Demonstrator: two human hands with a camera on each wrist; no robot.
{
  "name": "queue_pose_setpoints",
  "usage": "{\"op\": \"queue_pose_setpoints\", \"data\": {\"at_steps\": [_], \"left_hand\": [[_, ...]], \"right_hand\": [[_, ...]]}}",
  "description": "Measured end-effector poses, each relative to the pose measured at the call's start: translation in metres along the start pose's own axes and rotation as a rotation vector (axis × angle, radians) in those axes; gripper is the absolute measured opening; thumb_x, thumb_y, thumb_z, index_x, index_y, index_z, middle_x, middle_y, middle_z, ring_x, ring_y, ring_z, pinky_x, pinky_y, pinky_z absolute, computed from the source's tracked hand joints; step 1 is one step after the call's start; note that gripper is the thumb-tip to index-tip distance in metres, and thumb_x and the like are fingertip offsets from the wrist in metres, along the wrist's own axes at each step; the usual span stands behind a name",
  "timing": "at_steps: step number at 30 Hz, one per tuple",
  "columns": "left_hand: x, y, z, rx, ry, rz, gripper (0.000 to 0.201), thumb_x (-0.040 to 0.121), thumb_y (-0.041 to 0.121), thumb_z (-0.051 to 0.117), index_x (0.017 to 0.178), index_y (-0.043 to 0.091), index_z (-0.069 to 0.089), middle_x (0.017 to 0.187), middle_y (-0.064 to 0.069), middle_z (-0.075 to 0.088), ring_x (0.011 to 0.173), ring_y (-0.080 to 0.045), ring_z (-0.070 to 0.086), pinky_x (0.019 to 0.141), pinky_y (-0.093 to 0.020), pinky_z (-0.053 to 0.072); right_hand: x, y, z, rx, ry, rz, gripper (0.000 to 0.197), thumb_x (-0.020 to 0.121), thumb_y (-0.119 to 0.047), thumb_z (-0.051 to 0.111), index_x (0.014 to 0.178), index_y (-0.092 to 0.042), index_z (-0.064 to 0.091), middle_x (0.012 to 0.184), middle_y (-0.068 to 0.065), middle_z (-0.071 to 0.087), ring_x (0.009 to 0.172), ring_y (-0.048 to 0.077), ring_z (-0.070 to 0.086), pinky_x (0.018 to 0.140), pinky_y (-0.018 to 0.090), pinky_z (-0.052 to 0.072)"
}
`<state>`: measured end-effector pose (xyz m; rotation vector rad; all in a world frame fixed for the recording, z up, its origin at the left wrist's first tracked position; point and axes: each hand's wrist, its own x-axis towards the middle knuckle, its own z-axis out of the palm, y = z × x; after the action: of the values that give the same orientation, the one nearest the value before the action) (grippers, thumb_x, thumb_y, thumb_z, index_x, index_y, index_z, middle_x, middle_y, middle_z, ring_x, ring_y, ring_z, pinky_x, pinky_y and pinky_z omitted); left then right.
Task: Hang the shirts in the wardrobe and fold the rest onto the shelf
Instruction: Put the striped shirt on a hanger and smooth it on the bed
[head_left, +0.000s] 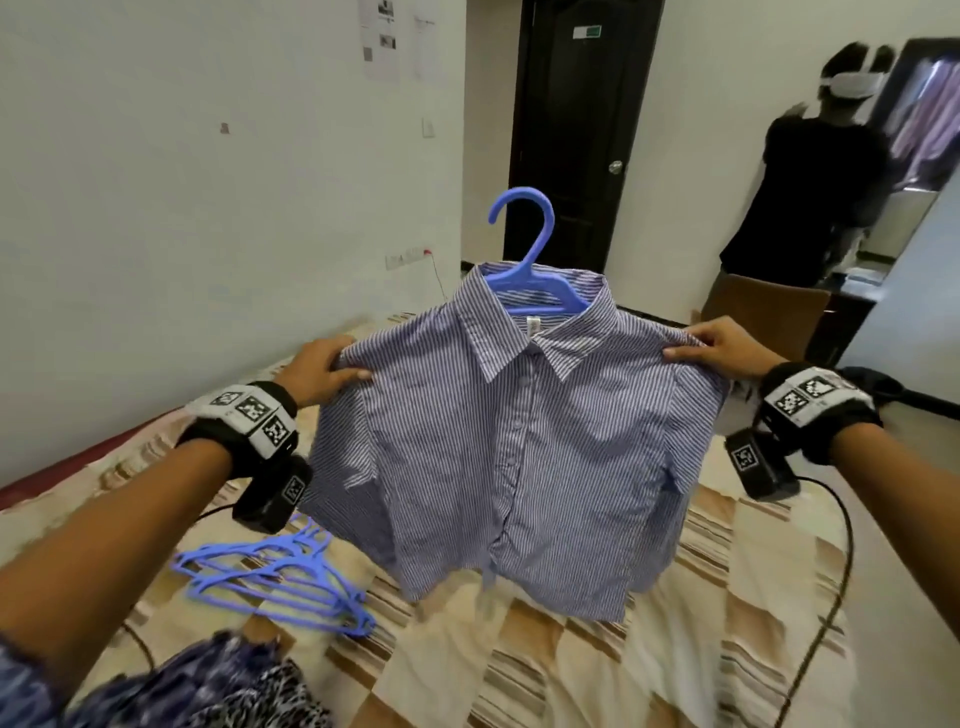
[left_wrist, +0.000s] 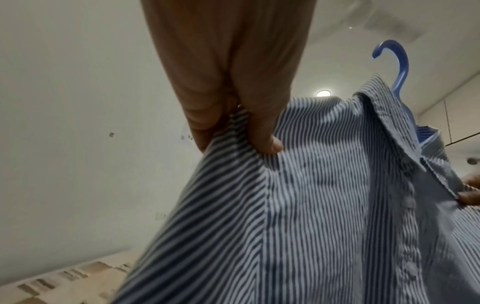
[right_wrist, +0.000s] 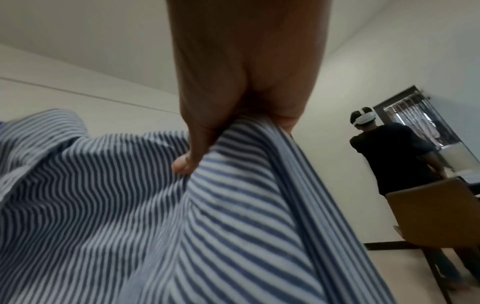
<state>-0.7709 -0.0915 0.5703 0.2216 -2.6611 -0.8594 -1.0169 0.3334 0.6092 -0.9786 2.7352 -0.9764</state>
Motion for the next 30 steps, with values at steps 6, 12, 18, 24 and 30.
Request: {"op": "queue_pose_setpoints", "data": {"at_steps": [6, 12, 18, 24, 30], "left_hand": [[-0.016, 0.019, -0.006, -0.176, -0.257, -0.051, 0.086, 0.049, 0.071, 0.072, 0.113, 0.014, 0.063, 0.113, -0.008, 0.065, 0.105, -0.025, 0.061, 0.093, -0.042, 0.048], [0.009, 0.020, -0.016, -0.069, -0.619, -0.176, 0.063, 0.065, 0.059, 0.076, 0.121, 0.036, 0.057, 0.124, 0.005, 0.061, 0.112, -0.019, 0.059, 0.096, -0.042, 0.048], [0.042, 0.009, 0.014, -0.095, -0.696, -0.254, 0.052, 0.065, 0.047, 0.074, 0.108, 0.023, 0.058, 0.116, -0.005, 0.062, 0.105, -0.021, 0.060, 0.094, -0.039, 0.049], [0.070, -0.038, 0.109, 0.134, -0.297, -0.296, 0.026, 0.084, 0.022, 0.068, 0.102, 0.006, 0.056, 0.096, -0.011, 0.059, 0.095, -0.032, 0.058, 0.076, -0.032, 0.039], [0.068, -0.075, 0.272, 0.169, -0.075, -0.282, 0.051, 0.084, 0.003, 0.058, 0.132, 0.003, 0.043, 0.119, -0.022, 0.056, 0.107, -0.038, 0.055, 0.088, -0.045, 0.045]], "right_hand": [[-0.056, 0.009, -0.021, 0.054, -0.053, 0.134, 0.067, 0.055, -0.056, 0.074, 0.080, 0.006, 0.070, 0.066, 0.004, 0.068, 0.074, 0.027, 0.060, 0.058, 0.021, 0.048], [-0.087, 0.005, -0.042, 0.103, -0.206, 0.324, 0.086, 0.033, -0.069, 0.081, 0.080, 0.002, 0.070, 0.083, 0.012, 0.072, 0.075, 0.020, 0.068, 0.064, 0.026, 0.052], [-0.070, 0.029, -0.009, 0.116, -0.182, 0.424, 0.032, 0.086, -0.021, 0.064, 0.088, 0.011, 0.065, 0.086, 0.017, 0.068, 0.069, 0.018, 0.064, 0.062, 0.023, 0.051], [-0.025, 0.107, 0.076, 0.247, -0.028, 0.413, 0.021, 0.081, -0.009, 0.067, 0.061, -0.006, 0.060, 0.055, -0.005, 0.063, 0.048, 0.002, 0.058, 0.054, 0.021, 0.043], [0.061, 0.243, 0.174, 0.285, 0.001, 0.473, 0.032, 0.087, -0.008, 0.064, 0.057, -0.012, 0.053, 0.043, -0.016, 0.057, 0.041, -0.002, 0.051, 0.054, 0.023, 0.041]]}}
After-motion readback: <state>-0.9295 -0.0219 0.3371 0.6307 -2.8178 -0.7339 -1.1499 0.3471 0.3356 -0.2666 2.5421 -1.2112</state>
